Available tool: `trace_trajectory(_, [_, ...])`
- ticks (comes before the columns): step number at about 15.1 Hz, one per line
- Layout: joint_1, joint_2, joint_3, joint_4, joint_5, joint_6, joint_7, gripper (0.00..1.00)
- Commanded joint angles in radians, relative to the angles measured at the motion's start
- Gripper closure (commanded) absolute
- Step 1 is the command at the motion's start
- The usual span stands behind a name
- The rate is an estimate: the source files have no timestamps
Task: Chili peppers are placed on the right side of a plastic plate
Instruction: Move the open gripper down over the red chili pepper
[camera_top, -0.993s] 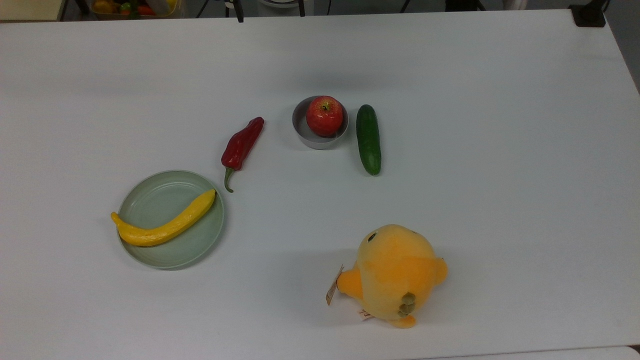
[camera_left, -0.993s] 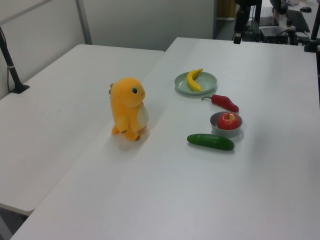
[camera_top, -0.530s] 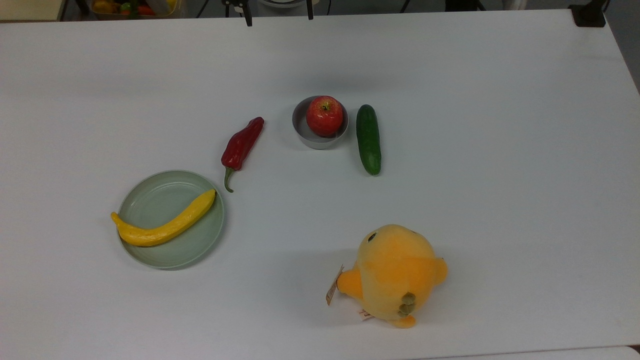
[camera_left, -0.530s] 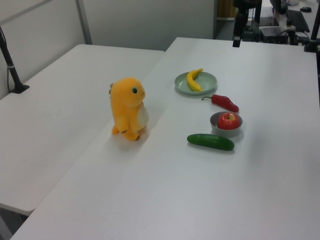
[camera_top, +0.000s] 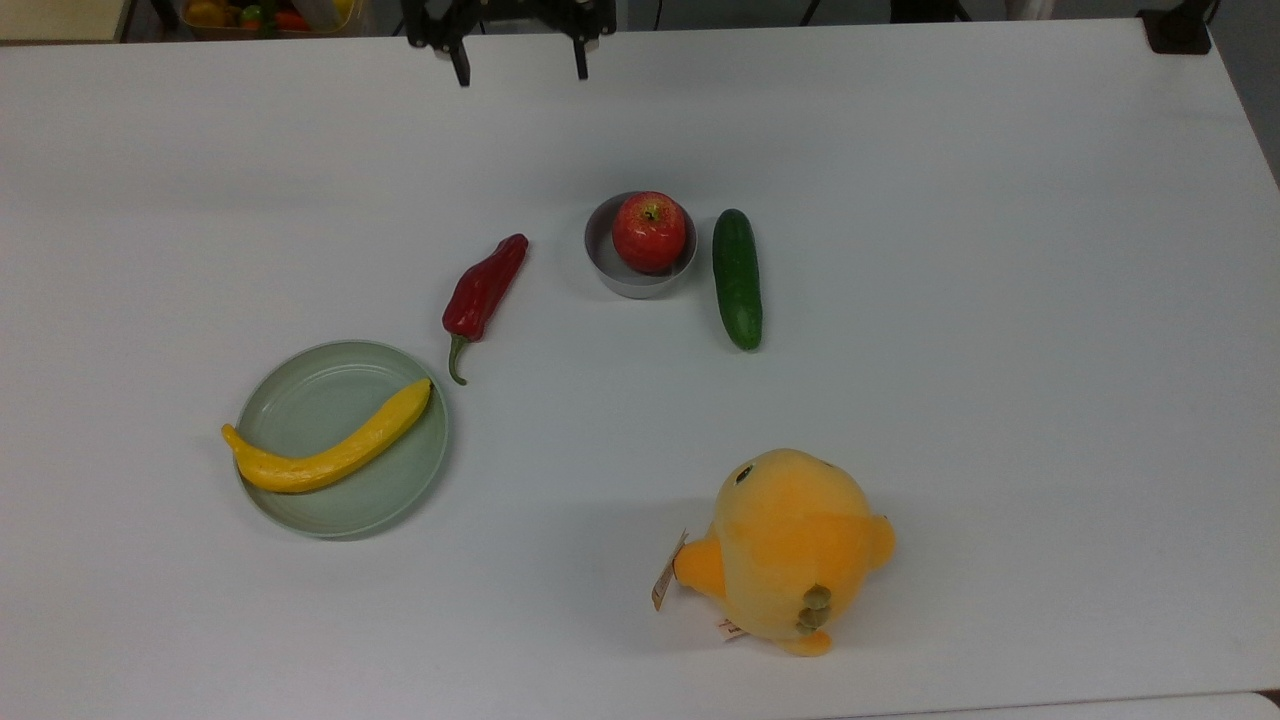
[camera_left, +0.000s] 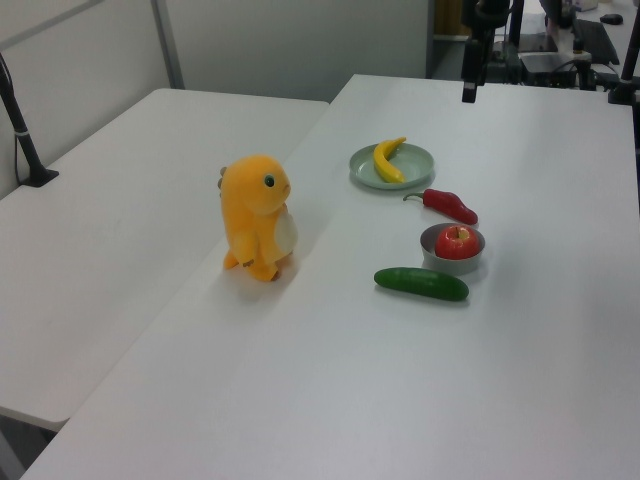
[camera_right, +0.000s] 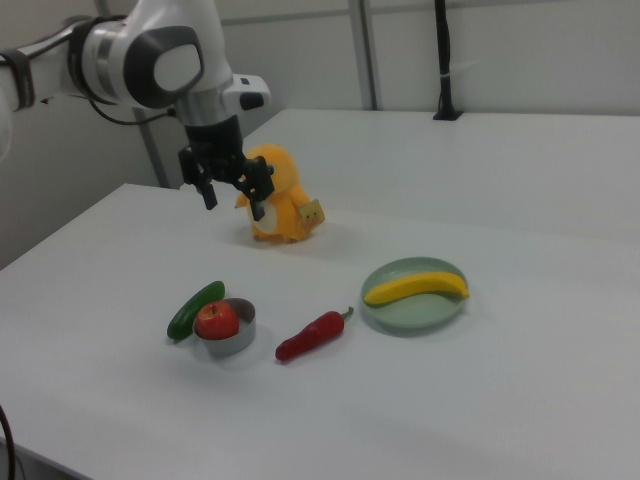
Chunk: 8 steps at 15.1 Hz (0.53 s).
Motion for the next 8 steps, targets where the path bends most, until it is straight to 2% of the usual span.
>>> trace_trajectory(1, [-0.007,0.036,-0.007,-0.013,-0.03,0.048,-0.023,0.0])
trace_trajectory(8, [-0.023,0.074,-0.007,-0.076,-0.05,0.048,-0.023,0.0])
